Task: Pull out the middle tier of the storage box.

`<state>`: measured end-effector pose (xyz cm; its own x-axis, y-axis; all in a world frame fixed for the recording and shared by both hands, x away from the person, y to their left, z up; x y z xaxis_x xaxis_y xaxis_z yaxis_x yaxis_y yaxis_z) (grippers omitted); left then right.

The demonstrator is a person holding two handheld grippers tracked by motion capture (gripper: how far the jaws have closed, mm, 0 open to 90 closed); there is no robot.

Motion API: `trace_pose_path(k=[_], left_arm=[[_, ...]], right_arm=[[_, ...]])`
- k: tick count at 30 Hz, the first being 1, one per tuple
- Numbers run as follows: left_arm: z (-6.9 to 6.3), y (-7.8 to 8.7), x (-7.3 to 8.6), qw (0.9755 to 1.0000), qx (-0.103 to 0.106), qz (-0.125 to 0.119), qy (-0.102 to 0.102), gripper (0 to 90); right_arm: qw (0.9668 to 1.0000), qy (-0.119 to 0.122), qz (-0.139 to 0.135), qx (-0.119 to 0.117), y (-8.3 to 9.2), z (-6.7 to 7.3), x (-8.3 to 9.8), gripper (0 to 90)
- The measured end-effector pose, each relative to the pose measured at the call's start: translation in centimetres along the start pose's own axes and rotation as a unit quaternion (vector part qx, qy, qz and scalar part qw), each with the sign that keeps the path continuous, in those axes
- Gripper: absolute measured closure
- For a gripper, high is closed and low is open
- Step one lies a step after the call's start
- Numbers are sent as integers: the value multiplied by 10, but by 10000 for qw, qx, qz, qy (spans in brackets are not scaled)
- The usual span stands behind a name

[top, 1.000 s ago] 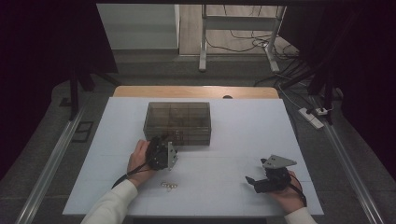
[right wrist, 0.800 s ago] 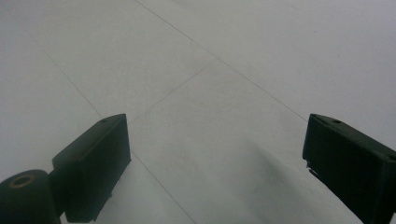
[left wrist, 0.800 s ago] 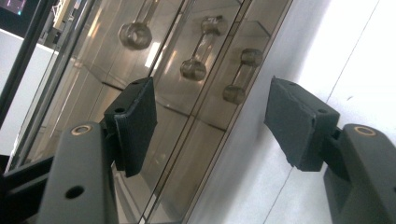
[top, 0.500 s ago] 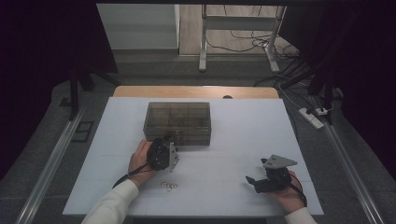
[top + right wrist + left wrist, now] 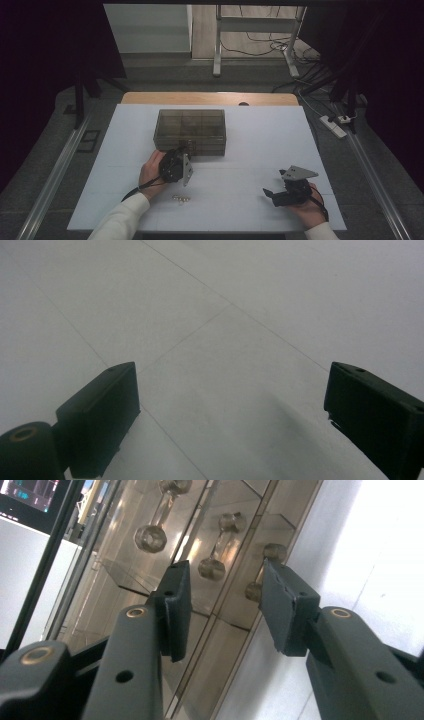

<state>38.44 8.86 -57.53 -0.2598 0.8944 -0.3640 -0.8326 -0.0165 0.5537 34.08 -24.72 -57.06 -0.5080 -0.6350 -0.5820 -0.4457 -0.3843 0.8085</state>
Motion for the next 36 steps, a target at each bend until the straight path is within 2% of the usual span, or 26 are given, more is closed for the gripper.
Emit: trace_pose_path(k=[17,25,36], left_arm=[[1,-2,-4,9997,-228,-10,-29,671],[2,-3,-4,9994,-353,11,-4,757],[1,-3,-5,9988,-483,75,-76,761]], right_arm=[[10000,4,37,9,-1,0,0,75],[10000,-5,22,4,-1,0,0,75],[10000,-2,34,12,-1,0,0,75]])
Point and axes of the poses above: each handheld gripper's, and its own axes: y roughly backward along the jaws, x roughly out of its underside, z roughly to its left, the point moved 8 cm from there along -y, roughly forward along the jaws, and after that the axes turned 13 degrees about z, right-handed, at the moved point
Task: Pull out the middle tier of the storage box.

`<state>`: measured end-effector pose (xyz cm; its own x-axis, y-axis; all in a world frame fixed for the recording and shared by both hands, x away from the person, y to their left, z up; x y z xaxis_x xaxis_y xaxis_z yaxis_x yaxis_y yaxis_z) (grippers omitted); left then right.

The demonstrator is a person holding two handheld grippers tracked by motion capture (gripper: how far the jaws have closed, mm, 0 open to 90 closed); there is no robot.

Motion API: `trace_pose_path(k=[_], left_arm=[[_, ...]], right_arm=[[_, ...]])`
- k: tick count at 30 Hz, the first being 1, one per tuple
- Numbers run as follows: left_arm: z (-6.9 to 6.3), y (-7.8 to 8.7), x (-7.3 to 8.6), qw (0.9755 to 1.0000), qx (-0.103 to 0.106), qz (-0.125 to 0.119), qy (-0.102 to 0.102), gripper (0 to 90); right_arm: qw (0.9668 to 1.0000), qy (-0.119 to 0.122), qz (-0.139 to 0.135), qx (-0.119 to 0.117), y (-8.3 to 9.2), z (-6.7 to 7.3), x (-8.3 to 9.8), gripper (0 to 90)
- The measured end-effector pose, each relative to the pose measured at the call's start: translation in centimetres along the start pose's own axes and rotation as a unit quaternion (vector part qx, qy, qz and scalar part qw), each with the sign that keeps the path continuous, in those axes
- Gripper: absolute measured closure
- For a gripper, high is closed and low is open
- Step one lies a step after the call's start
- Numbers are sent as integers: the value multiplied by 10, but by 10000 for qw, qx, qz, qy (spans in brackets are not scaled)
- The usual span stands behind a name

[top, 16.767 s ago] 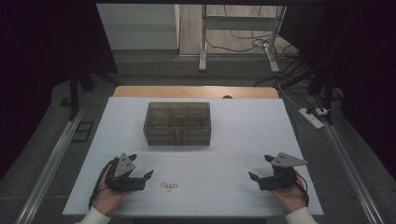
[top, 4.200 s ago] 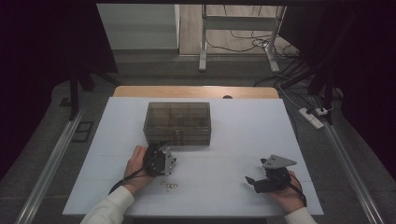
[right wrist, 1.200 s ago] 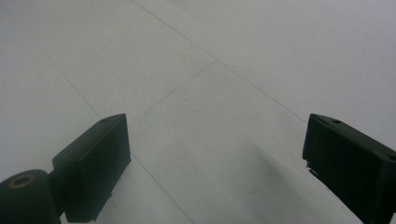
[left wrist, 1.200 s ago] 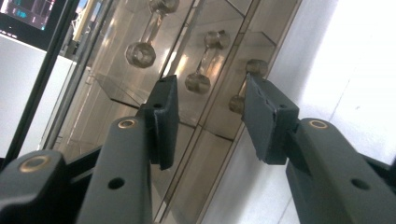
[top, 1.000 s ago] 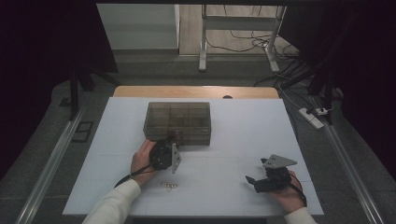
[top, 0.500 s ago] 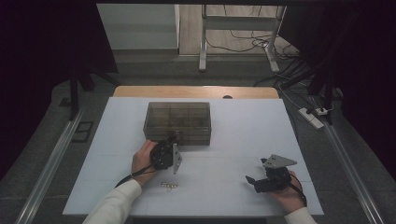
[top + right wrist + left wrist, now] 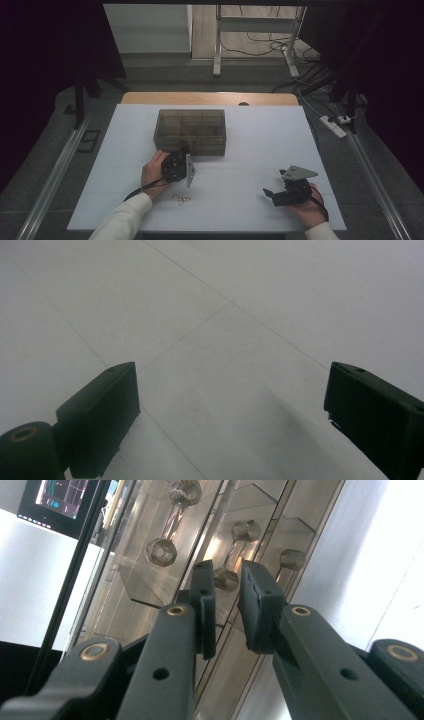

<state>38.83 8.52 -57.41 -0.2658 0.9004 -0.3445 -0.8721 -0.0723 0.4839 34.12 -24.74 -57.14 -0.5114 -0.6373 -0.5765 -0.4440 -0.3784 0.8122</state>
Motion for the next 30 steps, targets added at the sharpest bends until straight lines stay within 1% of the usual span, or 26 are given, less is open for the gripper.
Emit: trace_pose_path(k=[4,7,10,22,25,28,30], left_arm=[[-1,0,-1,9998,-139,91,-84,765],[-1,0,-1,9998,-170,97,-79,765],[-2,0,-1,9996,-215,120,-115,766],[-2,0,-2,9994,-258,162,-152,757],[-3,1,-2,9993,-277,186,-188,751],[-3,1,-5,9990,-340,165,-224,752],[-4,1,-7,9985,-438,182,-288,752]], right_arm=[[10000,-6,-12,2,0,0,0,75],[10000,-5,-10,2,1,0,0,75],[10000,0,-5,3,1,0,0,75],[10000,6,11,17,0,0,0,75],[10000,-20,-6,16,0,0,0,75],[10000,-14,-2,19,0,0,0,75],[10000,2,16,11,0,0,0,75]])
Point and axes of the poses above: each handheld gripper's, and its own axes: y roughly backward along the jaws, x roughly out of its underside, z roughly to its left, the point moved 8 cm from there along -y, roughly forward along the jaws, and after that the axes turned 13 degrees about z, right-handed, at the moved point
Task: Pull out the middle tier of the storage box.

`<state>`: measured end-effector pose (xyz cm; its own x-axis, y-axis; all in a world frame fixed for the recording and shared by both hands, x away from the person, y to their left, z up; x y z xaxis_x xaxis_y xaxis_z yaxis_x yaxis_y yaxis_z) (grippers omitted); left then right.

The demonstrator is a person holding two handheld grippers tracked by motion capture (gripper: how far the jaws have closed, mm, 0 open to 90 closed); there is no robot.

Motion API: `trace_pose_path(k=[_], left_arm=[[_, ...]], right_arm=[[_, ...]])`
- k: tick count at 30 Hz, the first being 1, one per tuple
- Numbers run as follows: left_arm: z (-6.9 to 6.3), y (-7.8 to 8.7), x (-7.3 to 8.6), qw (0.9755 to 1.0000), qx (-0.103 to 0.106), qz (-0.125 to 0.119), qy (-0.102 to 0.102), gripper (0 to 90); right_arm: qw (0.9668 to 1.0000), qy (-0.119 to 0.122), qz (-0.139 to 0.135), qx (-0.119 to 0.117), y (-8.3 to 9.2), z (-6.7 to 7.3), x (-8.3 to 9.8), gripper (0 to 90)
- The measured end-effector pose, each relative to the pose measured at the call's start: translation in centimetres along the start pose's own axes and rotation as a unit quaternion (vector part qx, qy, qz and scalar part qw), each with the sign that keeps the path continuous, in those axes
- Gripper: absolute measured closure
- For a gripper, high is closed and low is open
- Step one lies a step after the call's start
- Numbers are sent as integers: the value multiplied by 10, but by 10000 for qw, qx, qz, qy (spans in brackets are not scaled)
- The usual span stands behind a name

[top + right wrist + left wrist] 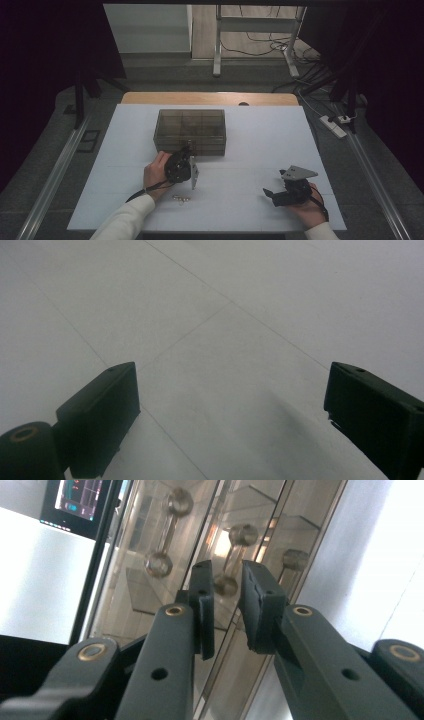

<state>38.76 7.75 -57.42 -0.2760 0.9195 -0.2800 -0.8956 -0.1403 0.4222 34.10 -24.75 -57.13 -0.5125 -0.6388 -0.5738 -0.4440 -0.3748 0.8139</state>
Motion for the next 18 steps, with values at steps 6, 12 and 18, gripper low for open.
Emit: trace_pose_path(k=[6,12,18], left_arm=[[0,0,1,9998,-126,19,-122,764],[0,0,1,9999,-111,45,-104,765],[0,0,1,9999,-123,66,-97,769]], right_arm=[[10000,-22,-25,-12,1,0,0,75],[10000,3,-12,-13,1,0,0,75],[10000,18,11,6,1,0,0,75]])
Point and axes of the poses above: each handheld gripper's, and its own axes: y roughly backward along the jaws, x roughly out of its underside, z roughly to its left, the point moved 8 cm from there along -y, roughly forward along the jaws, and after that the axes turned 13 degrees about z, right-handed, at the moved point
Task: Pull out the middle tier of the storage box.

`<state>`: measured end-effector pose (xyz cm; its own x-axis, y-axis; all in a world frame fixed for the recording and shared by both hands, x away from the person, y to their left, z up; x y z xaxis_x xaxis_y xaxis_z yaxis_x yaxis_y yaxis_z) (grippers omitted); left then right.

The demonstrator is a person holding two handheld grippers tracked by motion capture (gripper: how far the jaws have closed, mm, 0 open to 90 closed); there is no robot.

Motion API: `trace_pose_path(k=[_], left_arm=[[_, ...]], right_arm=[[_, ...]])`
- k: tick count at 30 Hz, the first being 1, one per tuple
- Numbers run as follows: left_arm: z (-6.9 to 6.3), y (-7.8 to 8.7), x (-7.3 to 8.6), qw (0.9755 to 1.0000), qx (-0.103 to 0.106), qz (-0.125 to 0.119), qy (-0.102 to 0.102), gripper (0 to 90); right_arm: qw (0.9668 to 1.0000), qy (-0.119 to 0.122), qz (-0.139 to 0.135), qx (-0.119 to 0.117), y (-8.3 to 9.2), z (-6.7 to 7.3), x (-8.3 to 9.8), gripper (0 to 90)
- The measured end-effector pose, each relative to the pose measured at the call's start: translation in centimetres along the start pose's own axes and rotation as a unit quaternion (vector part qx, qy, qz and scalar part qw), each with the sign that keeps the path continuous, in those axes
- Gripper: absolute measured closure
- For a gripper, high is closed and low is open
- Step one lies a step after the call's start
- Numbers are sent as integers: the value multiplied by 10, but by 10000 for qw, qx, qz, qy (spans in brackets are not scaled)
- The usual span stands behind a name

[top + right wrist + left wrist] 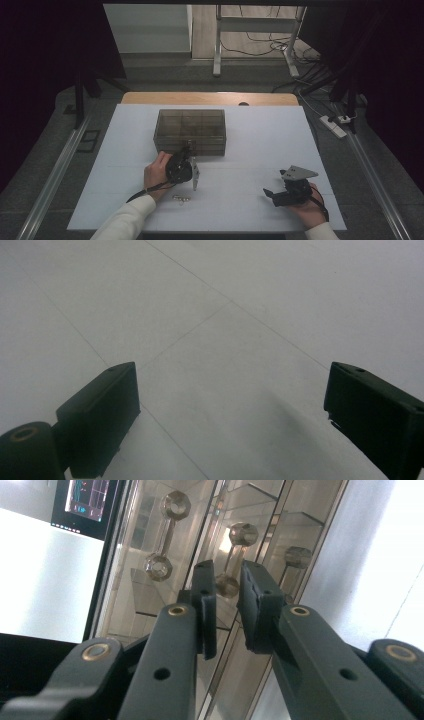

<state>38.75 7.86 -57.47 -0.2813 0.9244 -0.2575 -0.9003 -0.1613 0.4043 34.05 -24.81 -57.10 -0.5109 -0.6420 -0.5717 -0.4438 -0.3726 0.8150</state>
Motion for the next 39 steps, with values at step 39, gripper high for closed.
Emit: trace_pose_path(k=[39], left_arm=[[-2,0,0,9997,-217,26,-99,782]], right_arm=[[10000,-12,50,-9,-2,0,1,75]])
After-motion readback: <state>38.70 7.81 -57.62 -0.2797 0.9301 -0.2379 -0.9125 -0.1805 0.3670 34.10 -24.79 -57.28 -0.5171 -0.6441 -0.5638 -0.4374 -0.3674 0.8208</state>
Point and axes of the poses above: each handheld gripper's, and its own axes: y roughly backward along the jaws, x roughly out of its underside, z roughly to its left, the point moved 8 cm from there along -y, roughly forward along the jaws, and after that the axes turned 13 degrees about z, right-handed, at the moved point
